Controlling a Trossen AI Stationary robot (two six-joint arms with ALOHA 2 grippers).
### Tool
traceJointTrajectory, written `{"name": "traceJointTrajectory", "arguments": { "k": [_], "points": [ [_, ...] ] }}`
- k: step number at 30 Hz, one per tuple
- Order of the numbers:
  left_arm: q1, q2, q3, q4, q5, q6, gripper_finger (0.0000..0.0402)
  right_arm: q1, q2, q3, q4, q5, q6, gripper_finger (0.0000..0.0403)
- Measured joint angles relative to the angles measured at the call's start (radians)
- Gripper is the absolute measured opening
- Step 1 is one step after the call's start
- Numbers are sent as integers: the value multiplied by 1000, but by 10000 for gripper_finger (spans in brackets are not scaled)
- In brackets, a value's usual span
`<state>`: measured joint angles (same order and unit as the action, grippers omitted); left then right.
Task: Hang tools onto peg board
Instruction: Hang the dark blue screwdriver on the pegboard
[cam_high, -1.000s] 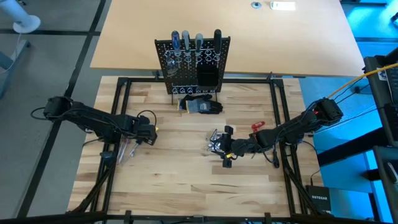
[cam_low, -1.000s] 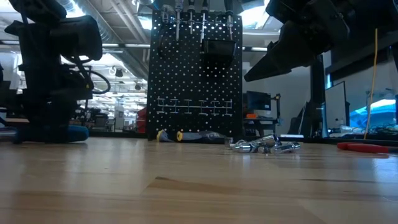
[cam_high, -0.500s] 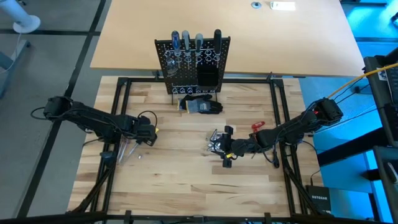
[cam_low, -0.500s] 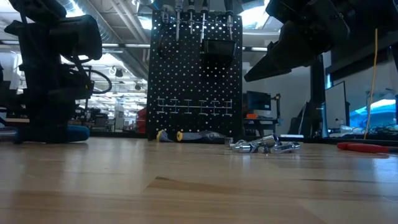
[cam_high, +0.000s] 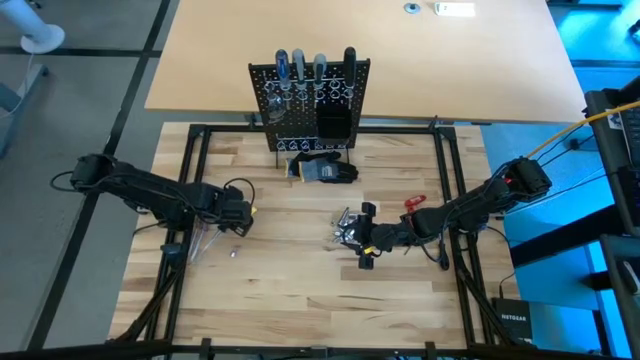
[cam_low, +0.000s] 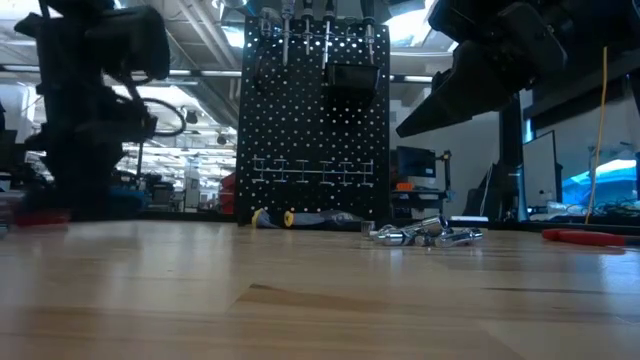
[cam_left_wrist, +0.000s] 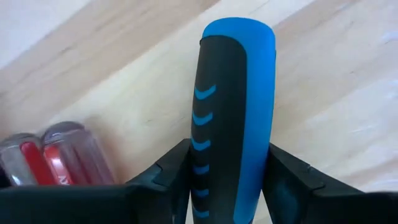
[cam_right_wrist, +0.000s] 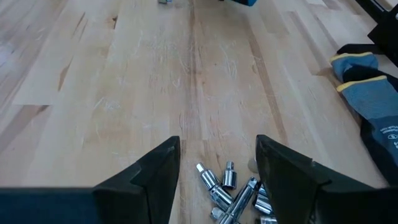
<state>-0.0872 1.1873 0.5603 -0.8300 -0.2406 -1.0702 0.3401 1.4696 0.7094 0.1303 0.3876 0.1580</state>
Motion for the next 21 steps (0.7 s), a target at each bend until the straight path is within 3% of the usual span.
{"name": "traceJointTrajectory", "arguments": {
  "k": [12,21],
  "points": [
    [-53,-18,193,-107,-11,157,143,2,0,0,-1,2,5,209],
    [-156,-63,269,-68,-174,239,143,1,0,0,-7,3,19,209]
  ]
}}
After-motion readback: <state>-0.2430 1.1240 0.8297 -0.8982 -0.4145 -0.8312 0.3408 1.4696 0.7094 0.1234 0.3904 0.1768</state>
